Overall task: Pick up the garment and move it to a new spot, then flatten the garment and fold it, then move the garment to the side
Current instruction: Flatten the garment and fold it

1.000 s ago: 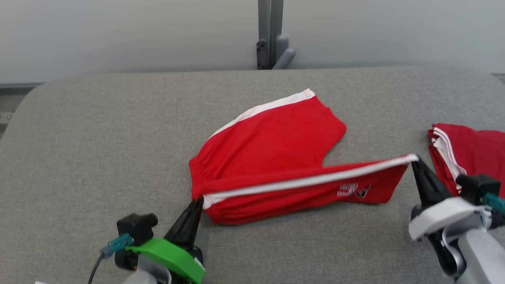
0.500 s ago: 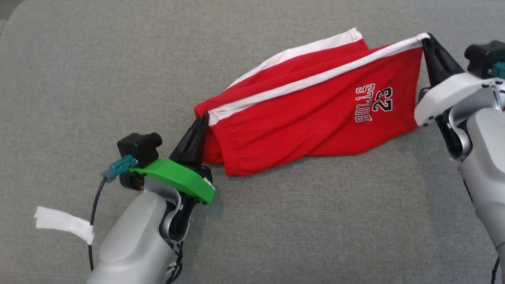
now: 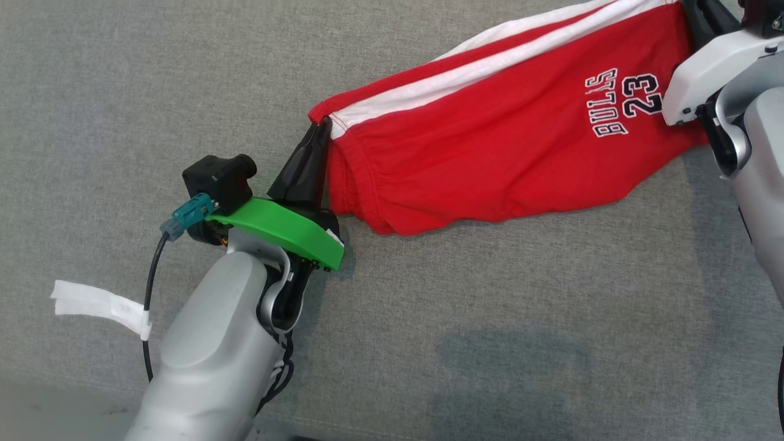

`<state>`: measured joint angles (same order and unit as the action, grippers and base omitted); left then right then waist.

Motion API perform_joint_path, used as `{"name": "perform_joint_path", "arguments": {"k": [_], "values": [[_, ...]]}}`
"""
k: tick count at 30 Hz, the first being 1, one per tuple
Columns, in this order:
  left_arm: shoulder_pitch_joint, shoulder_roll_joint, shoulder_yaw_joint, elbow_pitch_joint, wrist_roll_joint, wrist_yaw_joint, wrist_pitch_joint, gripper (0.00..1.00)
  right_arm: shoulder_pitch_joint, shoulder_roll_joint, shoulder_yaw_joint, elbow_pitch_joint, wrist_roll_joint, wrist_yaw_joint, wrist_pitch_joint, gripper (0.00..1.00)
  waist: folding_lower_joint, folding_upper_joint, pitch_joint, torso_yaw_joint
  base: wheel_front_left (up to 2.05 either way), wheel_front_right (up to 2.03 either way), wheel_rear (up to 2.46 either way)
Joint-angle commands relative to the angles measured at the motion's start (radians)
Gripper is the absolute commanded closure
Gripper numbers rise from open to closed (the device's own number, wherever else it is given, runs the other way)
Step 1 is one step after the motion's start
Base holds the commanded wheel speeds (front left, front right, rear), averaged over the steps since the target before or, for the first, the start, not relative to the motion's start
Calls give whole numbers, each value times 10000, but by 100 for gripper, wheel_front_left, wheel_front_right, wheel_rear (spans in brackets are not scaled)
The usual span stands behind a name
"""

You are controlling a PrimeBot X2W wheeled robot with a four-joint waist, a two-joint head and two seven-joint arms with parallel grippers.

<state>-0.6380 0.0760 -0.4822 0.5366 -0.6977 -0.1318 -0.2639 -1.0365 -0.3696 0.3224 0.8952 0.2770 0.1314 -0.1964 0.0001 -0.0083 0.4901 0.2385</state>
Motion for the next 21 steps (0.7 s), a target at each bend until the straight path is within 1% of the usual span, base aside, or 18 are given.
{"name": "perform_joint_path", "arguments": {"k": [1, 4, 7, 8, 9, 10, 11, 15, 18, 21], "values": [[-222, -25, 64, 30, 102, 25, 3, 100, -243, -18, 19, 164, -105, -16, -94, 100, -1, 83, 244, 228, 0, 0, 0], [-381, -98, 129, 79, 241, 25, 3, 100, -596, 2, 114, 565, -290, -16, -195, 100, -1, 83, 319, 263, 0, 0, 0], [-556, -138, -18, 184, 452, 25, 2, 100, -868, 86, 67, 953, -380, -16, -287, 100, -1, 83, 364, 272, 0, 0, 0], [-602, -133, 57, 220, 477, 25, 2, 87, -939, 115, 74, 1071, -408, -16, -311, 100, -1, 83, 379, 264, 0, 0, 0], [-631, -134, 107, 252, 534, 25, 2, 58, -1015, 145, -29, 1205, -389, -16, -372, 90, -1, 83, 388, 244, 0, 0, 0], [-641, -146, 138, 279, 553, 25, 2, 2, -1019, 217, -86, 1335, -355, -16, -396, 1, -1, 83, 373, 215, 0, 0, 0], [-642, -154, 198, 309, 564, 25, 2, 0, -1010, 293, -113, 1454, -324, -16, -442, 0, -1, 83, 356, 188, 0, 0, 0], [-346, -168, 697, 406, 809, 25, 2, 0, -717, 399, -164, 1615, -190, -16, -597, 0, -1, 83, 130, 29, 0, 0, 0], [-60, -190, 1017, 417, 1179, 25, 2, 0, -430, 491, -279, 1300, 118, -16, -683, 0, -1, 83, -129, -100, 0, 0, 0], [264, -196, 1318, 343, 1391, 25, 2, 0, 106, 598, -342, 645, 654, -16, -681, 0, -1, 83, -385, -226, 0, 0, 0]]}}
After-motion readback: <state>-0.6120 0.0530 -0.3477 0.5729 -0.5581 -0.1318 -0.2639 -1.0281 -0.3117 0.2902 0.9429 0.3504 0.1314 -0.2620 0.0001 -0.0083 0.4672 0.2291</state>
